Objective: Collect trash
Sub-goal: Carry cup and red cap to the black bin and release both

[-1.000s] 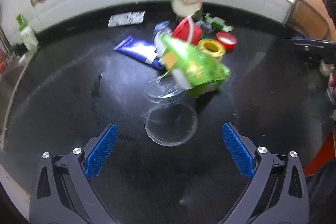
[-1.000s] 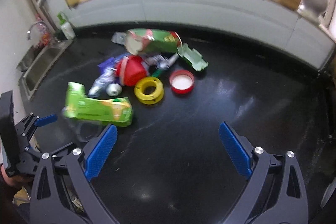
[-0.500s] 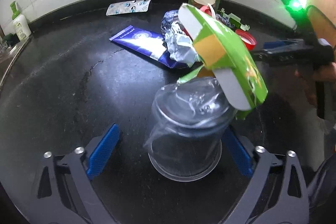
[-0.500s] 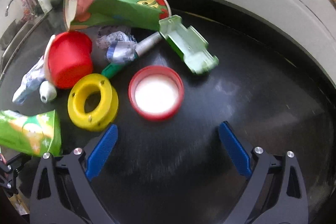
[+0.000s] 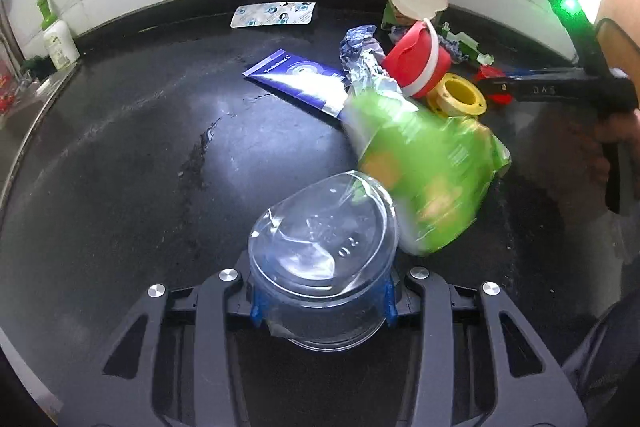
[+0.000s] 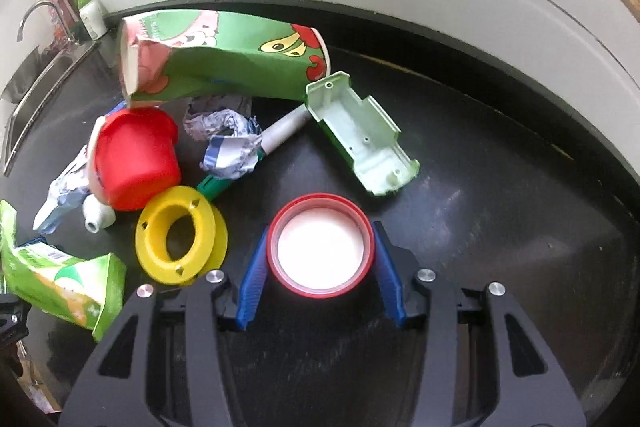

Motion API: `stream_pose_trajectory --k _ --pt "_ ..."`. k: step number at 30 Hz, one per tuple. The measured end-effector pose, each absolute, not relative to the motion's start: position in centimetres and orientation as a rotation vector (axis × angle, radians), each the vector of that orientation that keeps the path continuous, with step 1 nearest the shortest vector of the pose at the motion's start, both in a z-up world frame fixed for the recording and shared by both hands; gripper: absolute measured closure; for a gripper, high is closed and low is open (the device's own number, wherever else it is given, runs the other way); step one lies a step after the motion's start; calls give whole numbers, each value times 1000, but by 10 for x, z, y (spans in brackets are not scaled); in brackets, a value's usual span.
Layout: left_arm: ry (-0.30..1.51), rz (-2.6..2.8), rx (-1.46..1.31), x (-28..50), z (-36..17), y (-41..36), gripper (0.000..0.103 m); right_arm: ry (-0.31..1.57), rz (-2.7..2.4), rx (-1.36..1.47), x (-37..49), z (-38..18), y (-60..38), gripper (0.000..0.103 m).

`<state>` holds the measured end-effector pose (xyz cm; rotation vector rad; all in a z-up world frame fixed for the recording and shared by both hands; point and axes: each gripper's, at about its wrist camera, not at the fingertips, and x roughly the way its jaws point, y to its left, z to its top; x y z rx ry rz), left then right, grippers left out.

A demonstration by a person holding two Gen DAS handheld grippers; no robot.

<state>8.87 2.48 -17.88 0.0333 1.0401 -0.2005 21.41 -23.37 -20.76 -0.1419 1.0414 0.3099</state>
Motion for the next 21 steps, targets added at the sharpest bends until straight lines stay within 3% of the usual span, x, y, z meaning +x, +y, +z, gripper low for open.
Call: stream_pose_trajectory --k 21 --pt "970 -112 -30 -7 -117 54 62 962 348 -131 88 -133 -217 54"
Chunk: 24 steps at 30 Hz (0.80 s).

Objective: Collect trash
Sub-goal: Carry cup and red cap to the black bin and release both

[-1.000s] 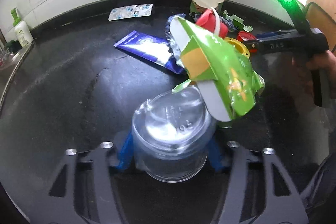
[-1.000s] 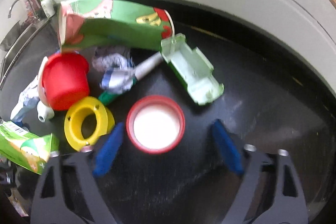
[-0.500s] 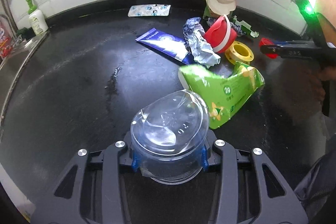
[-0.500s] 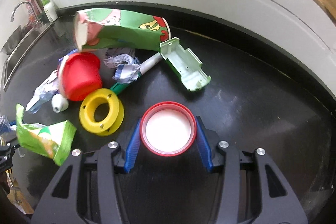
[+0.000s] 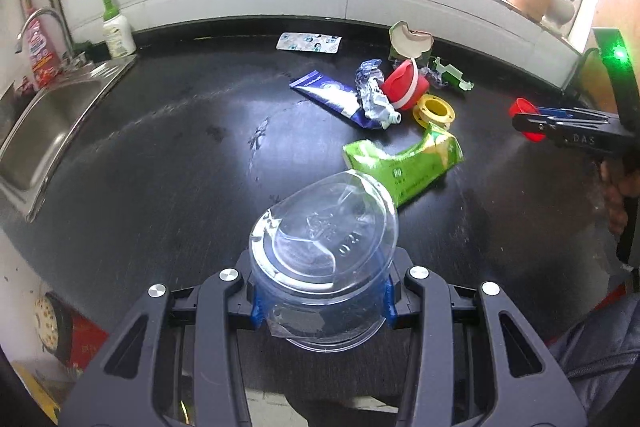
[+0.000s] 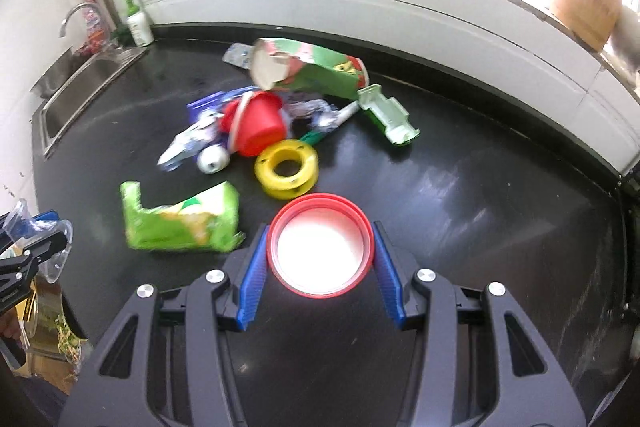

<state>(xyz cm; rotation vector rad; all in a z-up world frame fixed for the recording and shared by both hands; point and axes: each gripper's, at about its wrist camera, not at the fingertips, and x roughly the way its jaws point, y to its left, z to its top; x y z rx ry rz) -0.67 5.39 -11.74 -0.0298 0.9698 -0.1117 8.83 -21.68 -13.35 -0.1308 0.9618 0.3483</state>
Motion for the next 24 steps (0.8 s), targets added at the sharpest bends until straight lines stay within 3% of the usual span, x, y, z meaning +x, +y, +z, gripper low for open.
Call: stream_pose_trajectory --k 11,24 --pt "957 -9 -64 -52 -99 101 62 924 469 -189 46 -101 -150 54" --pt "1016 406 -280 -177 -127 254 62 989 1066 -345 -48 -103 117 54"
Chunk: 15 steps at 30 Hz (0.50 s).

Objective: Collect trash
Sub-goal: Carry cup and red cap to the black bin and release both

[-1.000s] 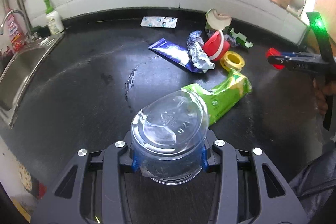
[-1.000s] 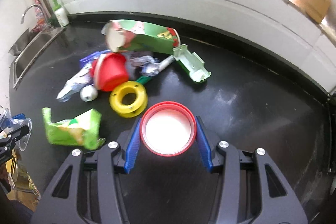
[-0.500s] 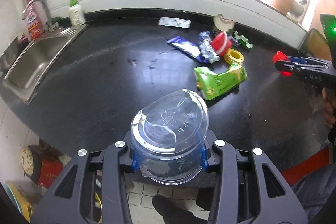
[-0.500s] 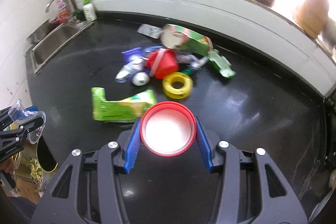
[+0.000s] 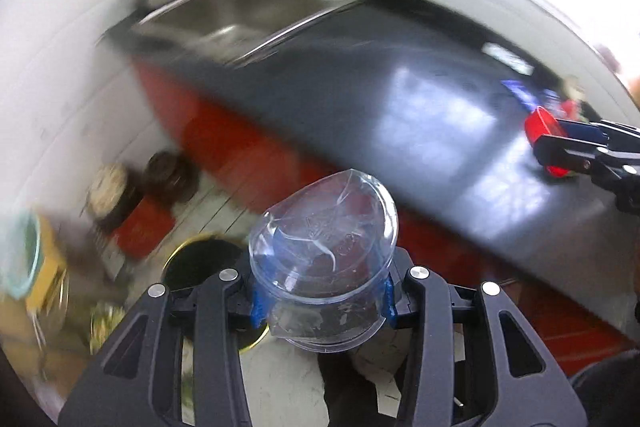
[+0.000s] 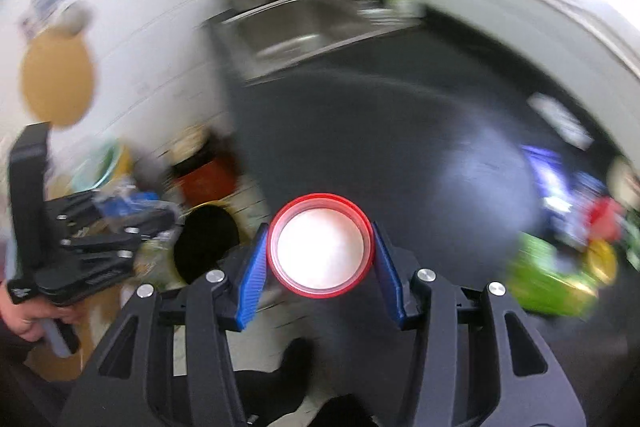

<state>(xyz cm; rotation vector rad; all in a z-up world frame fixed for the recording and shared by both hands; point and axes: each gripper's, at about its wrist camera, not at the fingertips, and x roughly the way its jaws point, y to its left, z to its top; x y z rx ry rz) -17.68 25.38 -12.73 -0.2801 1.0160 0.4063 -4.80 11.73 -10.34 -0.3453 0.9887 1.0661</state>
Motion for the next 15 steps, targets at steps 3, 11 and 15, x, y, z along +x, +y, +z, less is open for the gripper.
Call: stream_pose_trajectory --k 3,11,15 --pt "1045 493 -345 -215 -155 289 62 1068 1185 -379 -82 -128 190 54" --pt "1091 596 -515 -274 -247 356 60 1273 1295 -508 -135 -227 325 54" --pt "1113 585 -577 -284 -286 374 60 1321 1295 -564 -144 -267 362 54"
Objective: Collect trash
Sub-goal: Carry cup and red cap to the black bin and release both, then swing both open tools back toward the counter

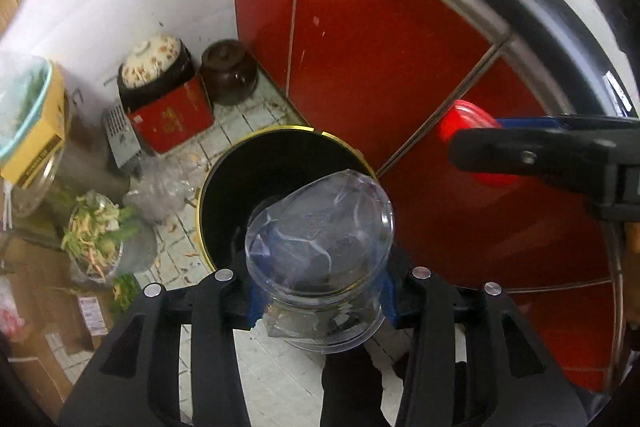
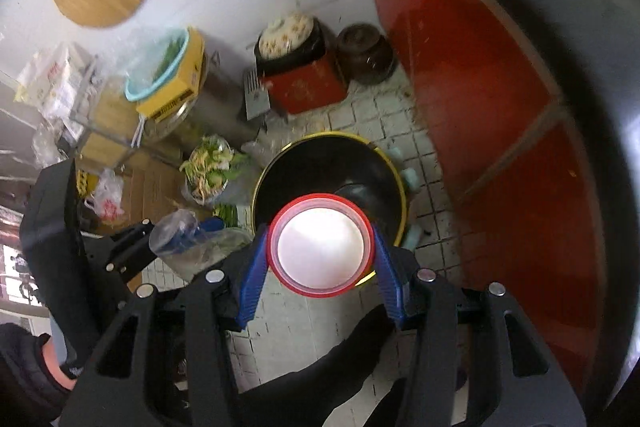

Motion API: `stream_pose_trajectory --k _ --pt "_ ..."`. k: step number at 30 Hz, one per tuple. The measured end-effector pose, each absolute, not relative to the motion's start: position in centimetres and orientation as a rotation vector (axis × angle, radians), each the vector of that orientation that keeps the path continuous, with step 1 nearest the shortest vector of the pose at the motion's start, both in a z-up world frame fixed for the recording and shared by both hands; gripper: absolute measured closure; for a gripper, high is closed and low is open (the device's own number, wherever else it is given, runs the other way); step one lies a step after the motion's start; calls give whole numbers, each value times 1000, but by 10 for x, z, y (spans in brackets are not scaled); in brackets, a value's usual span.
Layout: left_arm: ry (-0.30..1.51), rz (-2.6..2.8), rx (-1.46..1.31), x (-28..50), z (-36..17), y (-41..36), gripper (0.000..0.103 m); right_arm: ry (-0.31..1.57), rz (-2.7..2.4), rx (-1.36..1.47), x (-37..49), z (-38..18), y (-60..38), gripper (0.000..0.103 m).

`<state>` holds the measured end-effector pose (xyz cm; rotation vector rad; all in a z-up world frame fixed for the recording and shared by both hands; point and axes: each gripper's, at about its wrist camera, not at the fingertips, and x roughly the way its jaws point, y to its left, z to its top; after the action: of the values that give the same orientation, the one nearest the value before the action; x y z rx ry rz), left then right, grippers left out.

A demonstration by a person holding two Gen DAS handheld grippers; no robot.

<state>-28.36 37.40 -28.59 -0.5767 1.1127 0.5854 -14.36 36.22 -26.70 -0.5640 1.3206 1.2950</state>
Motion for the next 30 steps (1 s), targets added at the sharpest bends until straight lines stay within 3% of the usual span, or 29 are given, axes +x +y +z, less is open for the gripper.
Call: stream_pose_trajectory --k 2,3,4,5,6,12,18,25,30 --pt "1110 577 -582 -288 -296 380 56 1314 1297 -592 -146 -278 370 53" --pt "1109 576 -592 -288 -300 382 47 1310 1294 -606 -147 -283 372 52" --pt "1114 581 -608 -288 -303 386 27 1314 1297 -622 -149 -287 378 47" --pt "1109 598 -621 -289 -306 390 20 1319 1302 -623 -149 -290 378 30" --pt "1097 610 -623 -290 -306 392 17 1311 1303 -622 -149 -291 380 22" --pt "1095 621 -624 -296 -301 390 17 1304 1310 -609 -143 -283 374 22" --pt "1100 595 -531 -287 -266 369 17 1248 1289 -569 -126 -241 335 20" --pt "1042 471 -372 -238 -183 317 7 1088 1124 -398 -63 -136 206 11" --pt "959 254 -259 -161 -126 247 7 978 868 -286 -9 -80 81 9"
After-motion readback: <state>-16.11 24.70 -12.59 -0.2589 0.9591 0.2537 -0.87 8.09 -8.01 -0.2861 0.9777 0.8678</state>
